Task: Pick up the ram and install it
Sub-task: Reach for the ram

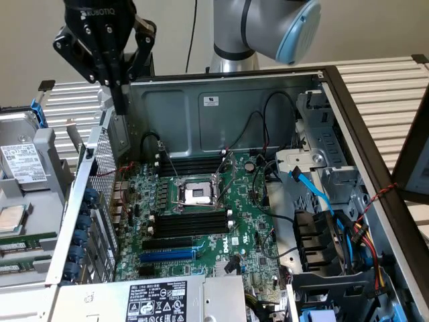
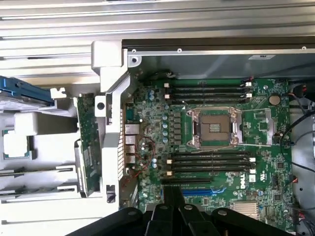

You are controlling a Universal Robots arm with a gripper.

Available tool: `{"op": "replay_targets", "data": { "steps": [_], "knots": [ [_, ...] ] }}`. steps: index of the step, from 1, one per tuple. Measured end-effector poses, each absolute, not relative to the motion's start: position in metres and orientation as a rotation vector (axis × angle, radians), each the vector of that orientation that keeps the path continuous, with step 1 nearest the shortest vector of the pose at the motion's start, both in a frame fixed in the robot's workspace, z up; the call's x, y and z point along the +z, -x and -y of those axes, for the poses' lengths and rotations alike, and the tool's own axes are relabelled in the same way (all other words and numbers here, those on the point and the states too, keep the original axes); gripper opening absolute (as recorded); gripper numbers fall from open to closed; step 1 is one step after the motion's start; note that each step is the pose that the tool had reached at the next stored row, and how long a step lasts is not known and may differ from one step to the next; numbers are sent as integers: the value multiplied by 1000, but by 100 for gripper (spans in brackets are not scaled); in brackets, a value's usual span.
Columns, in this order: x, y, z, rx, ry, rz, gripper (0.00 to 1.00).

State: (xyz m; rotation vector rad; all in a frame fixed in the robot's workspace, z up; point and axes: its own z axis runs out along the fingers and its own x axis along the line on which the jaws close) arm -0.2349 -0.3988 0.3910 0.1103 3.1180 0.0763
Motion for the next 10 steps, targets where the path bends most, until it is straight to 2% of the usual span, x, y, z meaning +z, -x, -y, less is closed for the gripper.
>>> {"op": "replay_targets", "data": {
  "steps": [10],
  "knots": [
    [386, 280, 399, 76, -110, -3118, 11]
  ]
}}
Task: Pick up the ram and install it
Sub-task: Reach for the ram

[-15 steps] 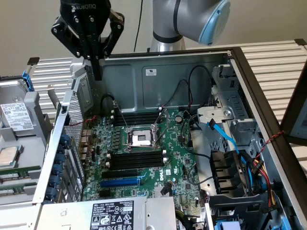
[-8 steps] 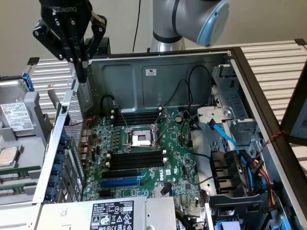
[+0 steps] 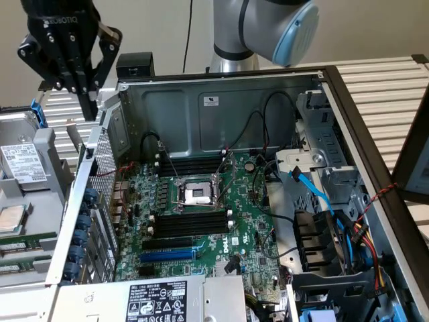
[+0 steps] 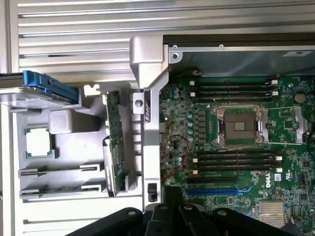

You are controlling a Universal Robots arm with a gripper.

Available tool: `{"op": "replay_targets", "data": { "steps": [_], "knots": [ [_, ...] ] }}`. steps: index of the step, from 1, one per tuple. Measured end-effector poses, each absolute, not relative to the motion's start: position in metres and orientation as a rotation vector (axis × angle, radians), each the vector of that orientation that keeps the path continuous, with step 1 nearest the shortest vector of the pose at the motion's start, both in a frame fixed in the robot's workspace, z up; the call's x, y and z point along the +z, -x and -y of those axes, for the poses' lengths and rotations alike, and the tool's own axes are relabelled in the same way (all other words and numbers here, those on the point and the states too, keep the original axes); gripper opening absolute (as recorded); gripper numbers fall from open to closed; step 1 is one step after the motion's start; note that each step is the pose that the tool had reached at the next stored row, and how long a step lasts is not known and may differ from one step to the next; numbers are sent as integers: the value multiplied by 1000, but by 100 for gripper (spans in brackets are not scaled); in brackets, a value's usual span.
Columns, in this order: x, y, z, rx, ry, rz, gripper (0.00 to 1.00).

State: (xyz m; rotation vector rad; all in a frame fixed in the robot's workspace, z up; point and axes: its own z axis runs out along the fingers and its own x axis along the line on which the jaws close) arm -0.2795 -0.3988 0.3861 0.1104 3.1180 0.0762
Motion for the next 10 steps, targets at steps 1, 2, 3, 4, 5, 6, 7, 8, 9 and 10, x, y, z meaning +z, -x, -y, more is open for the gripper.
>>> {"op": "replay_targets", "data": {
  "steps": [1, 2, 3, 4, 5, 6, 7, 8, 9, 10],
  "knots": [
    [386, 284, 399, 76, -111, -3118, 11],
    [385, 289, 399, 76, -110, -3118, 11],
    [384, 293, 399, 76, -111, -3118, 11],
    [384, 298, 399, 76, -111, -3118, 11],
    [383, 302, 399, 76, -111, -3118, 11],
    [382, 307, 399, 76, -111, -3118, 11],
    [382, 311, 399, 76, -111, -3118, 11],
    [381, 316, 399, 76, -111, -3118, 11],
    [380, 320, 399, 76, -111, -3118, 11],
    [380, 325, 399, 76, -111, -3118, 11]
  ]
}}
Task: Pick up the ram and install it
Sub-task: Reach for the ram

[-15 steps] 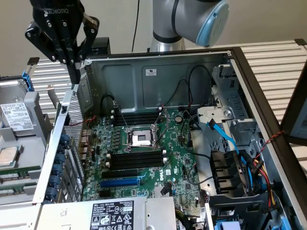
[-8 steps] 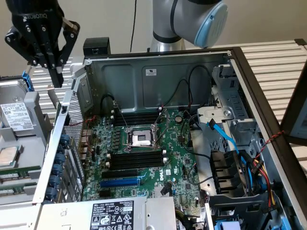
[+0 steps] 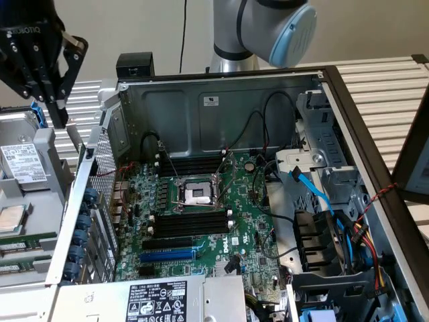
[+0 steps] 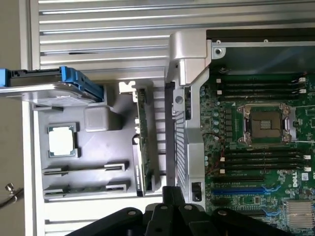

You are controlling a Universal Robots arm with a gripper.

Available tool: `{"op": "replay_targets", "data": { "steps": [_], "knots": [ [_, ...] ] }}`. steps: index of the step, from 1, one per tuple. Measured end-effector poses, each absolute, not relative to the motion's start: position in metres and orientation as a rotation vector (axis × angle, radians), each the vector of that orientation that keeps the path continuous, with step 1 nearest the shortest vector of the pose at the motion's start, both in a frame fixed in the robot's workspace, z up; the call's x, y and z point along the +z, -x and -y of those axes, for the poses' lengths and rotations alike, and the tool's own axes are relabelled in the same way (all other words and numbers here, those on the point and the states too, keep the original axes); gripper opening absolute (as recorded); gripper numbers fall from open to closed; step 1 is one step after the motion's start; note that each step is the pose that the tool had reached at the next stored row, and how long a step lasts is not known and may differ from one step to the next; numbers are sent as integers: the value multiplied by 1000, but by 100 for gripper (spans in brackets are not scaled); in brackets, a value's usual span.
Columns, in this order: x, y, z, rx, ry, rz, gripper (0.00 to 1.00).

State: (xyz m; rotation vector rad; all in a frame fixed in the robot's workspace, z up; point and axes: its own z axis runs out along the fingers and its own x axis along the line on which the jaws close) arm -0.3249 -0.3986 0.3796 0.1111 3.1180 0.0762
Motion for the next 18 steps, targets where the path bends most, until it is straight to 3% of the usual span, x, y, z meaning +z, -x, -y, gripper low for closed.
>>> {"op": "replay_targets", "data": {
  "steps": [18],
  "knots": [
    [379, 389, 399, 76, -112, -3128, 11]
  ]
}}
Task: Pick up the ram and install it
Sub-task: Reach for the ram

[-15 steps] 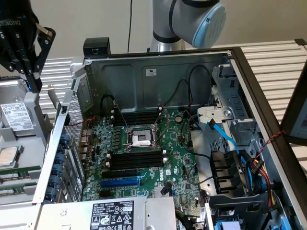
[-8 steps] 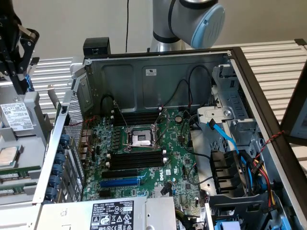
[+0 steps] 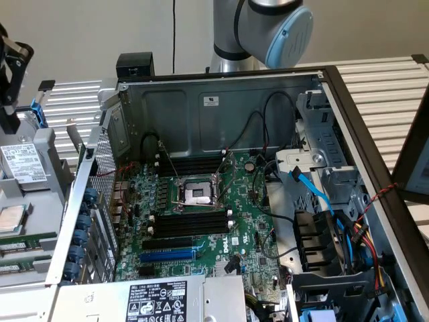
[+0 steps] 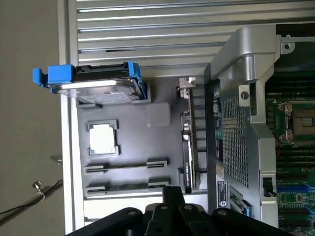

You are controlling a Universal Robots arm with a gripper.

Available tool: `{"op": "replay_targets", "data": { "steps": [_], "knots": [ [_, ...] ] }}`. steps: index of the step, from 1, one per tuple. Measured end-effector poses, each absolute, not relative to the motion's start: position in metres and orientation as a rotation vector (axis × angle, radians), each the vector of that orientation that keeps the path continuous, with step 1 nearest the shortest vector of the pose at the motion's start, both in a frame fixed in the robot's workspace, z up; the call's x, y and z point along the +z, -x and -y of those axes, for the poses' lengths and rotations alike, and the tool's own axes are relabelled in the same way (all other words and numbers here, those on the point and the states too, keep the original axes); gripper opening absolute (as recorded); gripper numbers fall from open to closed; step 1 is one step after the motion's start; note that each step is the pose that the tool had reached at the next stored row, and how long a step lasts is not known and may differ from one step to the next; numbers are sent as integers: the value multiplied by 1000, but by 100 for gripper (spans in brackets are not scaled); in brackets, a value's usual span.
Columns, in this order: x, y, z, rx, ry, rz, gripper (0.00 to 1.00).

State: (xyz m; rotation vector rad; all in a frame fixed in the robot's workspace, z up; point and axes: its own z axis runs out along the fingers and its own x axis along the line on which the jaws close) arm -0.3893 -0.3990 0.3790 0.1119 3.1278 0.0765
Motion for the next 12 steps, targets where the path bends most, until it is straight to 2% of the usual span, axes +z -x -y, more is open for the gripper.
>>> {"op": "replay_targets", "data": {
  "steps": [12],
  "knots": [
    [378, 415, 400, 76, -109, -3126, 11]
  ]
}}
